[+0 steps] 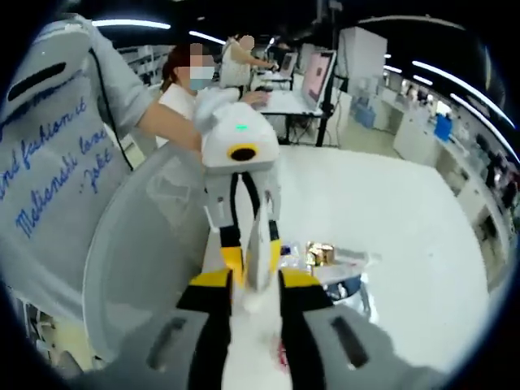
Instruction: Arrange the skincare products in the storage area until every visible bottle or jar stands upright without overlapping.
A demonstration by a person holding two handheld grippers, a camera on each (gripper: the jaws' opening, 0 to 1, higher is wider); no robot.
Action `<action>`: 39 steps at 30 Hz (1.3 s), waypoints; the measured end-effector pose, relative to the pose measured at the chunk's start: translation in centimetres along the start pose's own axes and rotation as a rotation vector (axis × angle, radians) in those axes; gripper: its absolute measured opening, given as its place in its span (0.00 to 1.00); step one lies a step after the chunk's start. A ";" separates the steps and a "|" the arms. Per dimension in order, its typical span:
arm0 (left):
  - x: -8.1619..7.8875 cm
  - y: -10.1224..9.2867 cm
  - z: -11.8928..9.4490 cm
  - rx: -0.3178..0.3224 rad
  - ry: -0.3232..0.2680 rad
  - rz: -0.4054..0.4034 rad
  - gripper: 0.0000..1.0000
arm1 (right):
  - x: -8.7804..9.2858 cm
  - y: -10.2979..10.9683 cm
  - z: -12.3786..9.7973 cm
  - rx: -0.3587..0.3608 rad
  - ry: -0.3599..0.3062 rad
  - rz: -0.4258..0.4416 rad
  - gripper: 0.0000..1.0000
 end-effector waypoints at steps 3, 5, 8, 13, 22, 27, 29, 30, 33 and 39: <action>0.1 0.0 0.1 -0.003 0.009 0.007 0.09 | -0.3 -0.1 -0.3 -0.022 0.052 -0.009 0.17; 0.2 0.1 0.2 -0.007 0.014 0.008 0.09 | -0.2 0.1 -0.5 -0.055 0.120 -0.019 0.17; 0.1 0.2 0.3 -0.014 0.013 0.008 0.09 | -0.7 0.1 -0.3 -0.073 0.174 -0.020 0.16; -0.2 0.3 0.7 -0.017 0.009 0.010 0.09 | -0.9 0.2 0.3 -0.109 0.262 -0.034 0.16; -0.4 0.9 1.2 -0.029 0.005 0.017 0.10 | -0.1 -0.6 0.5 -0.112 0.398 -0.047 0.13; -0.3 1.5 1.7 -0.035 0.002 0.007 0.10 | 0.3 -1.3 0.6 -0.103 0.463 -0.029 0.12; -0.2 1.8 1.9 -0.039 0.000 0.007 0.10 | 0.5 -1.6 0.7 -0.099 0.483 -0.028 0.12; -0.2 1.9 2.0 -0.040 0.000 0.005 0.10 | 0.6 -1.7 0.7 -0.094 0.492 -0.025 0.12; 0.1 2.1 2.2 -0.039 -0.003 0.003 0.10 | 0.9 -1.7 0.8 -0.087 0.513 -0.013 0.11; 0.4 2.1 2.6 -0.039 -0.007 0.007 0.10 | 1.3 -1.9 1.1 -0.098 0.540 -0.024 0.11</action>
Point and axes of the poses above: the point that each gripper's makers call its tool centre point, and the gripper's own axes: z roughly forward along the fingers, y roughly to its left, x roughly out of its underside, the point moved 2 cm from there along -z, roughly backward along the fingers, and after that the axes turned 1 degree about -y, right-handed, at the moved point
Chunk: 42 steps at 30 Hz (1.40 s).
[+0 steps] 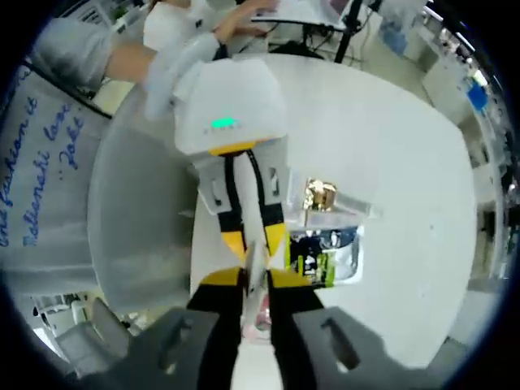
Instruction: Arrange the skincare products in the storage area until every visible bottle or jar stands upright without overlapping.
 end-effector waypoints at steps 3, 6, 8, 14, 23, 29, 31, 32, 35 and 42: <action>0.3 0.2 0.2 -0.005 -0.001 0.006 0.11 | 0.2 -0.1 0.2 0.003 0.002 0.003 0.11; 0.6 0.3 0.5 -0.007 0.009 0.032 0.11 | 0.5 -0.3 0.6 0.000 0.008 0.004 0.11; 0.8 0.5 0.7 -0.005 0.016 0.032 0.11 | 0.7 -0.3 0.8 0.001 0.016 0.001 0.11; 1.5 0.5 1.1 -0.004 0.024 0.026 0.11 | 1.0 -0.2 1.1 0.006 0.030 0.006 0.10; 1.6 0.7 1.3 -0.003 -0.016 -0.006 0.12 | 0.9 -0.4 1.1 0.013 0.048 0.011 0.10; 1.5 0.5 1.3 -0.006 -0.029 0.031 0.13 | 1.1 -0.4 1.1 0.009 0.065 0.004 0.10; 1.5 0.5 1.3 -0.005 -0.034 0.030 0.13 | 1.2 -0.4 1.0 0.010 0.068 0.006 0.10; 1.4 0.4 1.3 -0.005 -0.036 0.032 0.13 | 1.2 -0.4 1.0 0.009 0.067 0.006 0.10; 1.4 0.3 1.4 -0.004 -0.039 0.038 0.14 | 1.3 -0.3 1.0 0.010 0.072 0.002 0.10; 2.1 0.2 1.8 -0.012 -0.020 0.037 0.15 | 1.4 -0.1 1.0 0.006 0.071 -0.003 0.10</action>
Point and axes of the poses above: the point that each gripper's makers call its tool centre point, and the gripper's own axes: z roughly forward along the fingers, y roughly to its left, x roughly out of its underside, the point moved 2 cm from there along -z, roughly backward along the fingers, and after that the axes turned 1 degree about -y, right-handed, at the moved point
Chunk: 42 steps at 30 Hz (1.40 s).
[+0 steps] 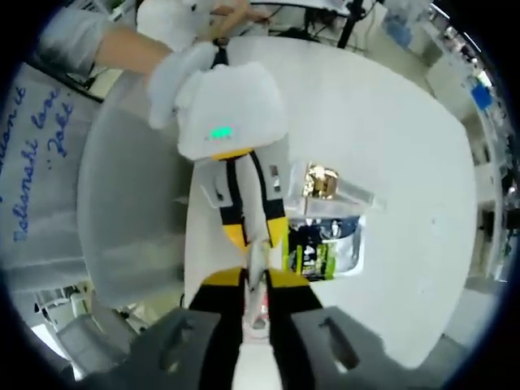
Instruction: Arrange the skincare products in the storage area until every visible bottle or jar stands upright without overlapping.
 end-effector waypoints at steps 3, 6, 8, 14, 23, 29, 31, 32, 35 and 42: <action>0.1 0.1 0.0 0.005 -0.003 -0.009 0.15 | 0.0 0.0 0.0 0.001 0.001 0.002 0.10; 0.0 0.2 0.0 0.008 -0.002 -0.013 0.15 | 0.0 -0.1 0.0 0.008 0.004 0.010 0.10; 0.0 0.2 0.0 0.011 -0.003 -0.019 0.15 | -0.1 -0.3 0.1 0.006 0.004 0.004 0.10; 0.3 0.0 0.1 0.018 0.010 -0.003 0.15 | -0.1 -0.3 0.2 -0.013 0.000 0.007 0.10; 0.4 0.0 -0.2 0.015 0.025 -0.014 0.15 | -0.1 -0.5 0.3 -0.014 -0.004 0.015 0.11; 0.2 0.2 -0.3 0.019 0.028 0.019 0.14 | -0.1 -0.9 0.3 0.005 0.002 0.070 0.10; 0.2 0.2 -0.2 0.024 0.033 0.028 0.14 | -0.1 -0.8 0.3 0.004 0.001 0.071 0.10; 0.2 0.2 -0.2 0.027 0.035 0.031 0.14 | -0.1 -0.7 0.2 0.003 0.000 0.070 0.10; 0.2 0.2 -0.2 0.033 0.036 0.042 0.14 | 0.0 -0.4 0.2 0.000 -0.001 0.064 0.11; 0.1 0.3 -0.2 0.035 0.047 0.079 0.14 | 0.1 0.3 0.4 -0.012 -0.007 0.071 0.15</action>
Point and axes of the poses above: the point that each gripper's makers call its tool centre point, and the gripper's own axes: z roughly forward along the fingers, y roughly to its left, x roughly out of its underside, the point moved 2 cm from there along -z, roughly backward along the fingers, and after that the axes turned 1 degree about -y, right-handed, at the moved point
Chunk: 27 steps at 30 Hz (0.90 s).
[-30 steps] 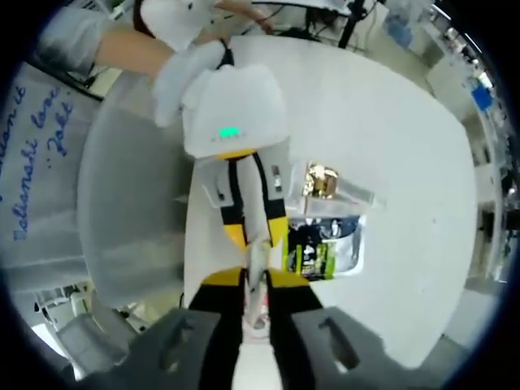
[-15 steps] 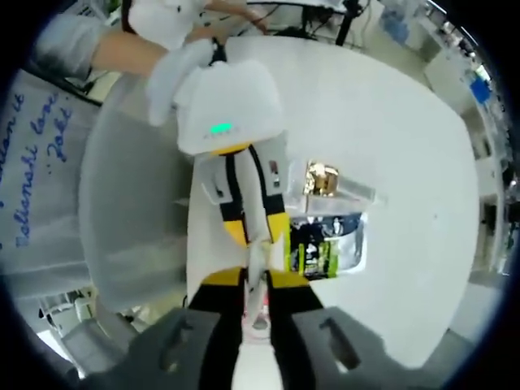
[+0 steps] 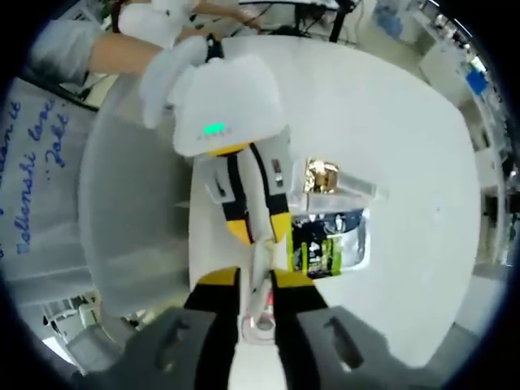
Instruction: Arrange the skincare products in the storage area until every visible bottle or jar stands upright without overlapping.
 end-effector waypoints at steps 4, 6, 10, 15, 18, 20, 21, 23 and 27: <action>0.0 0.0 0.0 0.003 0.003 0.007 0.14 | 0.1 -0.3 0.1 0.014 0.003 -0.017 0.13; 0.1 0.1 -0.1 0.001 0.002 0.001 0.15 | 0.1 -0.2 0.1 0.010 -0.001 -0.019 0.14; 0.2 0.1 -0.1 0.000 0.001 -0.013 0.15 | -0.1 -0.2 -0.1 0.015 -0.006 -0.025 0.16; 0.2 0.0 -0.2 0.003 0.002 -0.015 0.15 | -0.1 -0.3 -0.1 0.021 -0.003 -0.036 0.17; 0.2 0.0 -0.2 -0.002 0.005 -0.010 0.15 | 0.1 -0.4 0.0 0.030 0.015 -0.066 0.12; 0.3 0.0 -0.2 -0.006 0.007 -0.004 0.15 | 0.1 -0.6 -0.1 0.046 0.019 -0.084 0.11; 0.2 0.0 -0.2 -0.006 0.006 -0.003 0.15 | 0.0 -1.2 0.0 0.042 0.022 -0.079 0.11; 0.2 -0.1 -0.2 -0.007 0.007 0.001 0.15 | 0.0 -1.6 0.0 0.042 0.024 -0.073 0.11; 0.2 0.0 -0.1 -0.014 0.006 0.007 0.15 | -0.1 -2.1 0.0 0.047 0.025 -0.073 0.11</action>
Point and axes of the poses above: the point that each gripper's makers call its tool centre point, and the gripper's own axes: z roughly forward along the fingers, y roughly to its left, x roughly out of its underside, the point moved 2 cm from there along -z, roughly backward along the fingers, and after that the axes turned 1 degree about -y, right-handed, at the moved point
